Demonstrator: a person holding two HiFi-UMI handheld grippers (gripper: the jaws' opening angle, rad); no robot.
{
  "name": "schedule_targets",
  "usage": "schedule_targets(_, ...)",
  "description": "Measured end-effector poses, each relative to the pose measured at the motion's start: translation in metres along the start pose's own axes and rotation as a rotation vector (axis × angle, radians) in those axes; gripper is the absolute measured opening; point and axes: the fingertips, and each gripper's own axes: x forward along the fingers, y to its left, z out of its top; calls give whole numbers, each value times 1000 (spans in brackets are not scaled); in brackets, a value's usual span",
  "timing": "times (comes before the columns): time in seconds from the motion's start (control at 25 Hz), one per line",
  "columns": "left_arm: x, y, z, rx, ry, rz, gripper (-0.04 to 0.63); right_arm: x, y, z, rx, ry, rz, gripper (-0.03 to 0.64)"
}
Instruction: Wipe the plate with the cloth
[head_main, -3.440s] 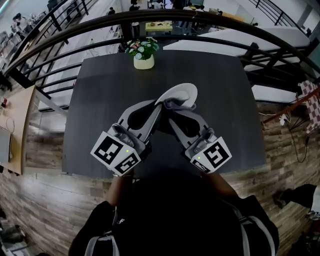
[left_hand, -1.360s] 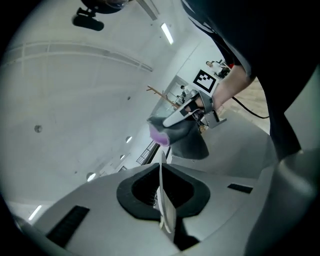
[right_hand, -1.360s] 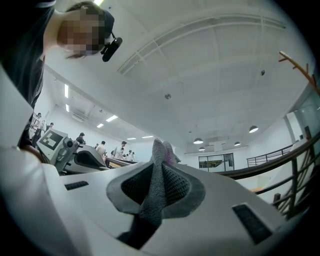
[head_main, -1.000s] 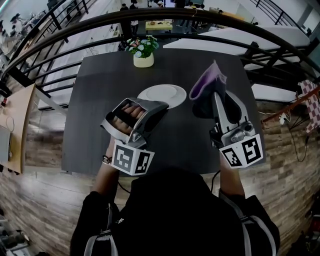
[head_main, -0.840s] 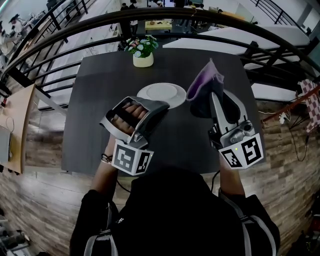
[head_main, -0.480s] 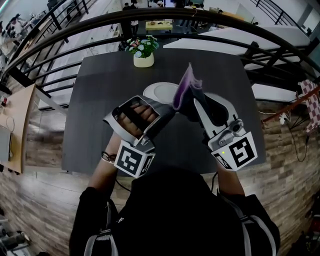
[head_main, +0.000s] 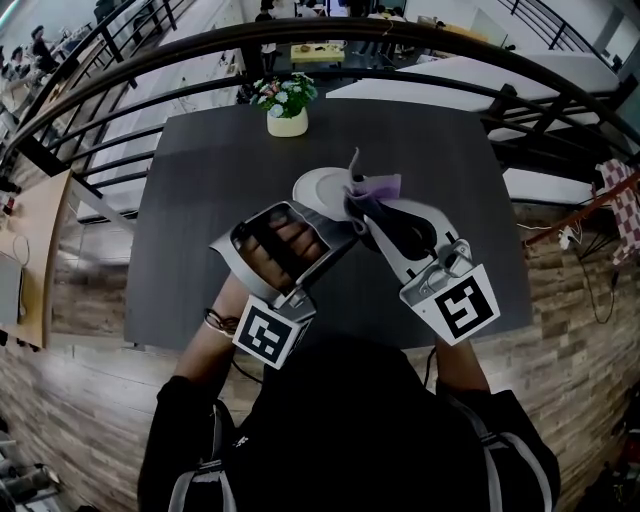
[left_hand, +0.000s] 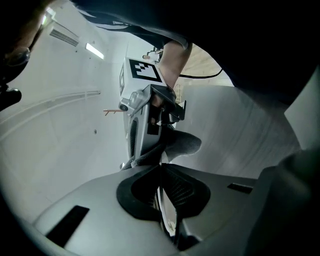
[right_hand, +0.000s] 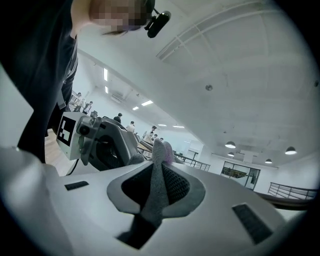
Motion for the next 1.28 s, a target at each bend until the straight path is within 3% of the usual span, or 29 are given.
schedule_targets(0.68, -7, -5, 8, 25, -10, -20, 18, -3, -26, -41, 34, 125, -86, 41)
schedule_targets(1.28, -9, -11, 13, -6, -35, -28, 18, -9, -51, -84, 80, 185, -201, 41)
